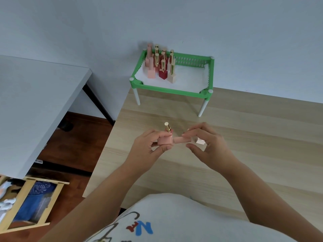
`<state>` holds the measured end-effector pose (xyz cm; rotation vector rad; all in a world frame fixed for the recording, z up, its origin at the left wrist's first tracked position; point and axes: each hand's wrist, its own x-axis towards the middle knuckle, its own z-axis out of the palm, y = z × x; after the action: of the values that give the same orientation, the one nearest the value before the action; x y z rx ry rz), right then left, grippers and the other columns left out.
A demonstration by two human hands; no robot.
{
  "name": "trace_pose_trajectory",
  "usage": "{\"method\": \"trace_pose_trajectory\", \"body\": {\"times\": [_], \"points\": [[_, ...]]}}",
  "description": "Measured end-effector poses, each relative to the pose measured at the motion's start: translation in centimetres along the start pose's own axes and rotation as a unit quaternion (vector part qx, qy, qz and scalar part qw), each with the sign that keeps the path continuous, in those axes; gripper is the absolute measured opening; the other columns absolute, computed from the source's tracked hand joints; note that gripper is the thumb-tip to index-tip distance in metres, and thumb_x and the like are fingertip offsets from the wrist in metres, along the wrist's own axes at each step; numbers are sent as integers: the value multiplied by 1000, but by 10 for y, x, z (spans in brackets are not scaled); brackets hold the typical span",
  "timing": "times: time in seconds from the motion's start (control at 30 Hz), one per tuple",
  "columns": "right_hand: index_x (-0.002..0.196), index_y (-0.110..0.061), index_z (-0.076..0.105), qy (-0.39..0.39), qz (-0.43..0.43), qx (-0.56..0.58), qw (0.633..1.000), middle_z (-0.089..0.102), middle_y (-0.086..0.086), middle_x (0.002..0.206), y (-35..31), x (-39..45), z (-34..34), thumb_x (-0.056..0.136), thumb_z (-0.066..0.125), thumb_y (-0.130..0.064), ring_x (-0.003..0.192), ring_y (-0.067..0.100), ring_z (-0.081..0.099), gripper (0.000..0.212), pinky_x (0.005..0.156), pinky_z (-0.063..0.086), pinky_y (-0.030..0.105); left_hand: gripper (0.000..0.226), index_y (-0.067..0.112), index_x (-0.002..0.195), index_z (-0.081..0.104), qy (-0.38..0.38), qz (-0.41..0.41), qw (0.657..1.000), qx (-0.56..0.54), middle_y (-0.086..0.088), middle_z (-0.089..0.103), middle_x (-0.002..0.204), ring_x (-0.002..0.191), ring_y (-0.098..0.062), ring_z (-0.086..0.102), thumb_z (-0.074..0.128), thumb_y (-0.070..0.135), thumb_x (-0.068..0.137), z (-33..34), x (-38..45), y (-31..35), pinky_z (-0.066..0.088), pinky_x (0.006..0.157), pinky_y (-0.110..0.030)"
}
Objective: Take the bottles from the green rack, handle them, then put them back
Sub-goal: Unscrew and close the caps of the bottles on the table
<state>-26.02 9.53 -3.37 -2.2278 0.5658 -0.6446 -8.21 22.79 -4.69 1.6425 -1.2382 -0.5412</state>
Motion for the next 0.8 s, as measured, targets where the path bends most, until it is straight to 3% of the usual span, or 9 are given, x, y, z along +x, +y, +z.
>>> {"method": "trace_pose_trajectory", "body": {"times": [0.07,0.17,0.4,0.57,0.7,0.8], "points": [[96,-17,71,4,5,-17,1000,62,0,97,-1,1,1,76,73,-4,88,18,60,25,81,50,34,31,16,112,69,-1,1,1000,1,13,61,98,95,-4,62,75,15,81,0,0,0,53,82,-15],[97,-20,72,10,1,-33,999,64,-2,92,-2,1,0,79,73,-12,89,18,59,20,82,49,40,32,16,112,69,1,2,1000,2,11,61,97,94,-5,62,76,14,81,0,-1,2,54,82,-17],[104,-30,68,12,8,-38,999,63,-14,82,0,-1,1,86,64,-33,83,2,51,19,77,42,21,31,15,112,69,-3,4,1000,4,10,61,97,94,-5,62,75,13,82,-1,-2,3,54,83,-18],[109,-28,65,5,31,-29,999,66,-13,88,-2,-1,-2,78,65,-49,86,3,52,38,79,42,20,31,14,112,69,-3,6,1000,-1,11,61,98,95,-7,63,75,14,81,0,-1,5,54,83,-18],[109,-25,66,-8,2,-26,1000,63,-7,97,-3,-3,-5,73,79,-25,91,12,57,38,81,45,22,31,13,112,69,-3,6,1000,1,15,60,97,94,-7,62,75,12,81,1,0,6,54,83,-19],[100,-23,70,-3,-10,-42,999,67,-8,97,-4,-3,-2,76,75,-10,90,14,58,28,81,46,23,31,12,112,69,-5,10,1000,6,16,59,97,94,-4,62,75,12,81,2,-1,6,53,82,-16]]}}
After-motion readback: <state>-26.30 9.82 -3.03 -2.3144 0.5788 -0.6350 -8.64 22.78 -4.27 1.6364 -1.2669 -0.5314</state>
